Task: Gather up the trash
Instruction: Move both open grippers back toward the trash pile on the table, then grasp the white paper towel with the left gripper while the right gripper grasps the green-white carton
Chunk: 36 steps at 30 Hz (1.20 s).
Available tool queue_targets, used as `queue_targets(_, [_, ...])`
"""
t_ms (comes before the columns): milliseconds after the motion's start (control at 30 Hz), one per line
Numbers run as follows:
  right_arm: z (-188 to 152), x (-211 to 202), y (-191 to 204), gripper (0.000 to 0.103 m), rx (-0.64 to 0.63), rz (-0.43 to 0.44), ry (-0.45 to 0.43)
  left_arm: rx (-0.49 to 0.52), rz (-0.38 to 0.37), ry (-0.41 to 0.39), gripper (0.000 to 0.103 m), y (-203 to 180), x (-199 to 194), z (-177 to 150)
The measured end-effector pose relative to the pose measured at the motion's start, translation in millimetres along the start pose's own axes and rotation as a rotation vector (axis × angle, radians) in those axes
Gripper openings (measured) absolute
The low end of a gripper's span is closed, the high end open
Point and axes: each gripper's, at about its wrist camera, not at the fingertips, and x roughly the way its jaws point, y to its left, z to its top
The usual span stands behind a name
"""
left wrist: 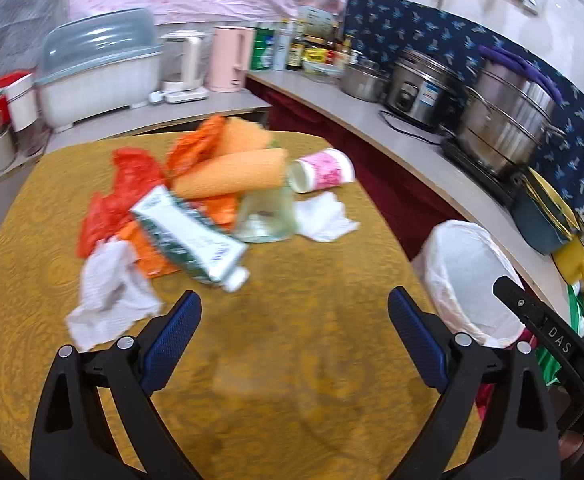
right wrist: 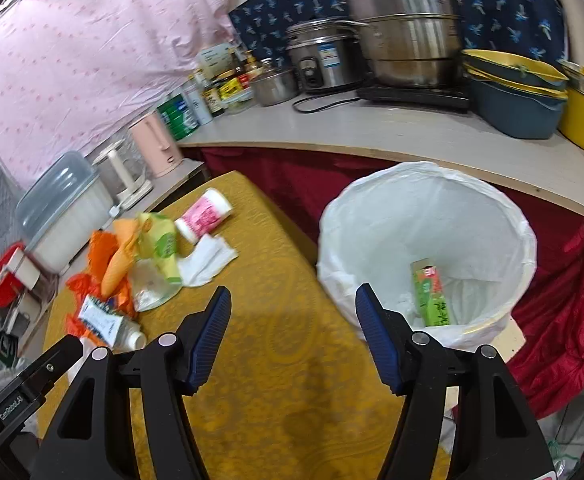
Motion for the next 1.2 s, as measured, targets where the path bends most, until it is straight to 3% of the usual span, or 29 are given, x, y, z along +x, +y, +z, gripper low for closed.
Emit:
queue_targets(633, [-36,20,115,0.066,-0.193,0.129,0.090,-0.169,0.144,0.013,0.090,126,-10,-17])
queue_targets(1200, [-56,88,188,0.080,-0.312,0.208,0.189,-0.260,0.190,0.115,0.088,190,43,-17])
